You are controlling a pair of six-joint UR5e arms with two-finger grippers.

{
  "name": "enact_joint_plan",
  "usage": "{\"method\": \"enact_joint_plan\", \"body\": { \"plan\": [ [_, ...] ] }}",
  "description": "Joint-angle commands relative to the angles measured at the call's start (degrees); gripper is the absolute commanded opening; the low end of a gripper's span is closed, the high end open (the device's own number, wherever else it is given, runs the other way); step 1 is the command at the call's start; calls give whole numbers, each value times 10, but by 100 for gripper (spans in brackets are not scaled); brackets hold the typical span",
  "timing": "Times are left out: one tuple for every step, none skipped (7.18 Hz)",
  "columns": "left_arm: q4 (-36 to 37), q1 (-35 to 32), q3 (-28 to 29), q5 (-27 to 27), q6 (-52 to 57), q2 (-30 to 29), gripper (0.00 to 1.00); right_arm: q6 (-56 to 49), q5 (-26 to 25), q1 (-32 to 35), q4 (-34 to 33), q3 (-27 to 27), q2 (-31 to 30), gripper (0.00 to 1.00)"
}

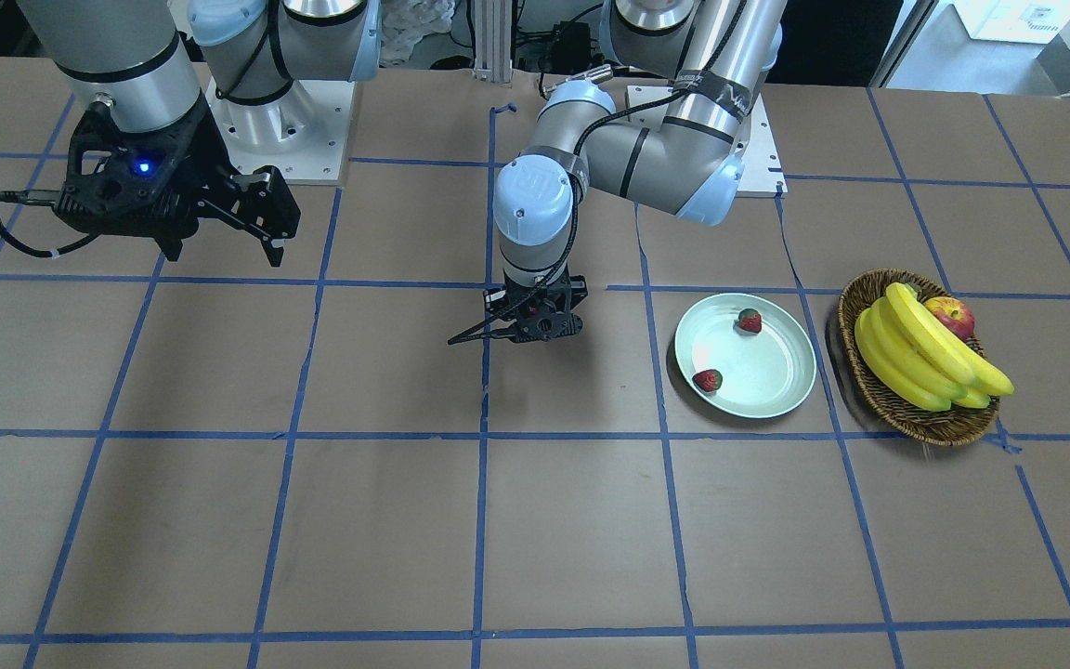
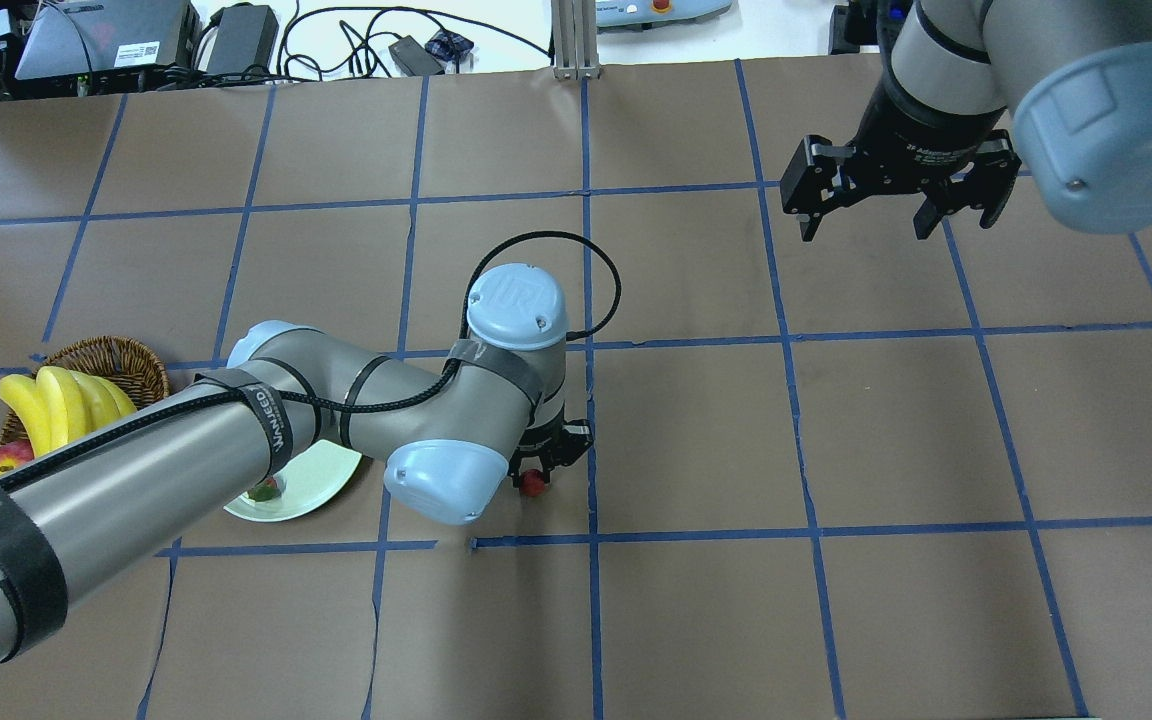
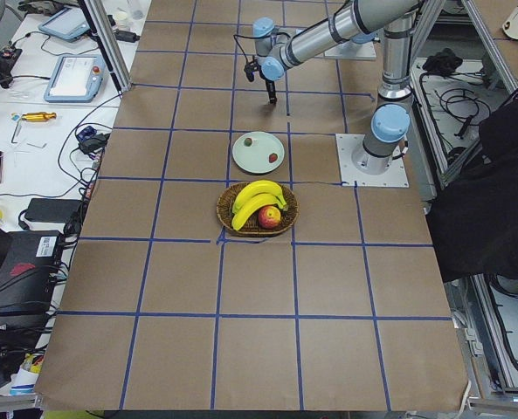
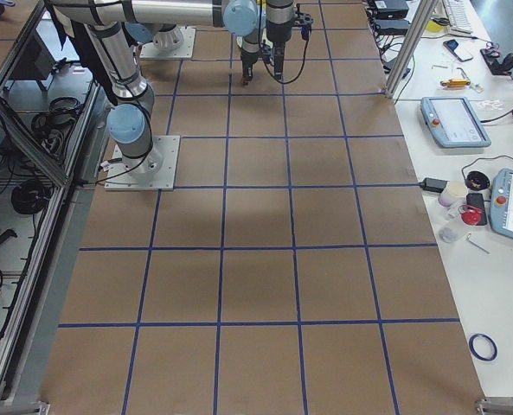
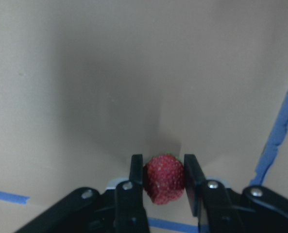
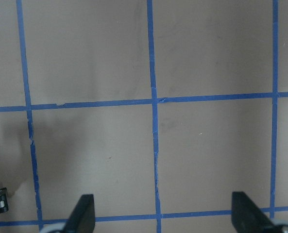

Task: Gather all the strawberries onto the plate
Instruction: 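Close the left gripper on the last strawberry, then carry the last strawberry onto the plate and open the left gripper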

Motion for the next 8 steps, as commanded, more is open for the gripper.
{"method": "enact_joint_plan", "body": {
  "plan": [
    [-39, 51, 33, 3, 54, 10, 0, 0, -1, 0, -1, 0, 0, 100],
    [-67, 103, 38, 40, 120, 18, 0, 0, -2, 0, -2, 0, 0, 100],
    [-95, 163, 34, 67, 169, 26, 0, 0, -2, 0, -2, -1, 0, 100],
    [-102, 210, 24, 72, 246, 32, 0, 0, -2, 0, -3, -1, 0, 100],
    [-101, 259, 9, 88, 305, 42, 0, 0, -3, 0, -3, -1, 0, 100],
    [-101, 294, 1, 98, 350, 51, 0, 0, -3, 0, -3, -1, 0, 100],
    [-101, 304, -4, 98, 361, 55, 0, 0, -2, 0, -3, -1, 0, 100],
    [-101, 303, -12, 97, 358, 55, 7, 1, -3, 0, -3, -1, 0, 100]
  ]
}}
